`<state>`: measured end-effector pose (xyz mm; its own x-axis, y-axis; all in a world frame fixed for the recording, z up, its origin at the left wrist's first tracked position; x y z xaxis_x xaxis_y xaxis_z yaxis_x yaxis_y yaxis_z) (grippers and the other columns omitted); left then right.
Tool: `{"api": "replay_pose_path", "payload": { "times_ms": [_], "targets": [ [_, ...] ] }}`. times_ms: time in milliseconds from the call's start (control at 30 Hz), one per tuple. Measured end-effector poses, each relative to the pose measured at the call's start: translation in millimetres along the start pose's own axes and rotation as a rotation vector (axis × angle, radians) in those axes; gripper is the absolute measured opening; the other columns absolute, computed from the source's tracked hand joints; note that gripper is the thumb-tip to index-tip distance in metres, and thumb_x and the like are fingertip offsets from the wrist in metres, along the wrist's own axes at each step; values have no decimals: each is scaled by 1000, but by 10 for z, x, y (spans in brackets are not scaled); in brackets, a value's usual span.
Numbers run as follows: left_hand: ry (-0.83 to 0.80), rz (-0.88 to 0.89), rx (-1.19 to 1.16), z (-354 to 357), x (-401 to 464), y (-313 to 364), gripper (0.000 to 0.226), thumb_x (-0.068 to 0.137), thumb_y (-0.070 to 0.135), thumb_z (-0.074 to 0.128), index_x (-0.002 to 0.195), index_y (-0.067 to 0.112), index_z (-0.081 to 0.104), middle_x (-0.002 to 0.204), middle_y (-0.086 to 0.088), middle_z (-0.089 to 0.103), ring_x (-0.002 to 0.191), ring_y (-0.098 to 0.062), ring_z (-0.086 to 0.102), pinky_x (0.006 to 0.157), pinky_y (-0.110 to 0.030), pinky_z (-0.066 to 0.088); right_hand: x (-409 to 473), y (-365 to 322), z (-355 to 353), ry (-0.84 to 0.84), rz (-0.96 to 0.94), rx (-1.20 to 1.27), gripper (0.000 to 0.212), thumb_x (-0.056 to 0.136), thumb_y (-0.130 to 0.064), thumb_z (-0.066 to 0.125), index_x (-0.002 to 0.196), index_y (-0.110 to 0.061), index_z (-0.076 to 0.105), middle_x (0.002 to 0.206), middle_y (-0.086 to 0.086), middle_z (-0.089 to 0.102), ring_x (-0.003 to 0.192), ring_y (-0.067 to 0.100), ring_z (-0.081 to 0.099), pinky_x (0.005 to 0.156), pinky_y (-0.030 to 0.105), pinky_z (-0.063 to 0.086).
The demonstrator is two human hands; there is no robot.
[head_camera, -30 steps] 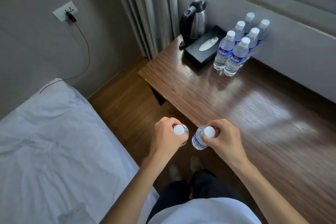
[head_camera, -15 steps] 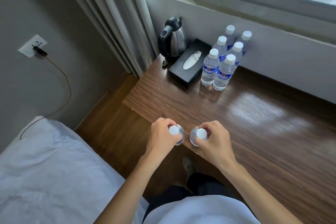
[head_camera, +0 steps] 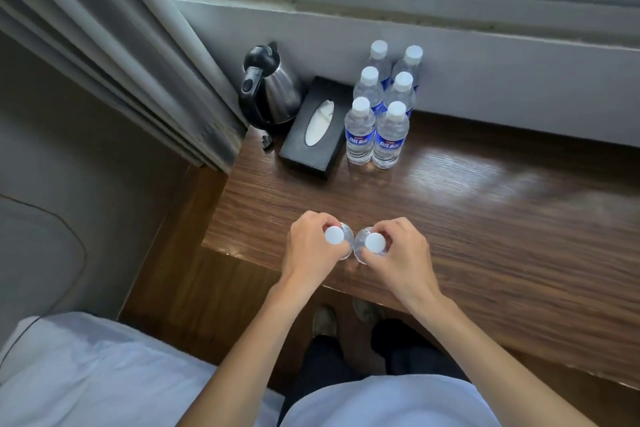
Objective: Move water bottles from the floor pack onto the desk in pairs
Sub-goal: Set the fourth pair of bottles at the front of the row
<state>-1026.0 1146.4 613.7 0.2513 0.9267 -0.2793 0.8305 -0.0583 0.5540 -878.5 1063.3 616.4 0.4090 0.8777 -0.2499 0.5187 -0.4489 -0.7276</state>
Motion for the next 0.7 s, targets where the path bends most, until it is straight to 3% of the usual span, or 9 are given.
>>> {"api": "replay_pose_path", "payload": {
  "times_ms": [133, 333, 433, 533, 600, 700],
  "targets": [
    [-8, 111, -63, 16, 21, -25, 28, 71, 28, 82, 95, 26, 68, 97, 11, 61, 86, -8, 60, 66, -15, 49, -34, 32, 20, 75, 19, 69, 22, 73, -24, 78, 84, -26, 59, 93, -7, 56, 80, 6, 54, 59, 12, 36],
    [14, 340, -16, 33, 0, -118, 35, 74, 34, 77, 106, 29, 65, 104, 12, 51, 101, -6, 47, 76, -17, 42, -91, 106, 164, 205, -14, -72, 33, 74, -28, 77, 102, -25, 61, 100, -9, 47, 96, 8, 44, 67, 10, 32],
    [-115, 341, -150, 165, 54, -273, 67, 69, 28, 83, 129, 26, 54, 124, 9, 50, 117, -6, 44, 94, -15, 35, -97, 164, 215, 229, 1, -18, 42, 71, -25, 79, 109, -25, 62, 112, -5, 49, 108, 11, 45, 82, 18, 39],
    [-267, 275, -263, 343, 118, -437, 90, 66, 23, 87, 143, 23, 40, 135, 7, 51, 126, -5, 46, 102, -22, 39, -89, 265, 308, 195, 43, 138, 64, 67, -21, 81, 125, -25, 55, 122, -5, 52, 115, 11, 51, 93, 24, 43],
    [-329, 270, -304, 431, 137, -489, 94, 64, 21, 88, 144, 22, 38, 136, 8, 53, 125, -5, 48, 104, -24, 40, -107, 390, 379, 193, 93, 201, 78, 64, -24, 83, 134, -24, 47, 128, -4, 51, 116, 7, 50, 97, 24, 43],
    [-343, 301, -325, 514, 189, -548, 86, 64, 17, 88, 139, 21, 44, 133, 10, 56, 123, -6, 51, 99, -16, 38, -151, 606, 505, 206, 180, 253, 88, 62, -28, 85, 138, -24, 41, 133, -4, 50, 118, 8, 51, 101, 30, 44]
  ]
}}
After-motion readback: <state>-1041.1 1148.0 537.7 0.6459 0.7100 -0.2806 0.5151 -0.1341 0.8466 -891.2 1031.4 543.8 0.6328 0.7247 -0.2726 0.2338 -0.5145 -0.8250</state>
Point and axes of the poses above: each hand's wrist, its own x-axis towards the middle knuckle, its own z-axis out of the palm, y = z × x, the point moved 8 cm from there along x, towards the middle knuckle
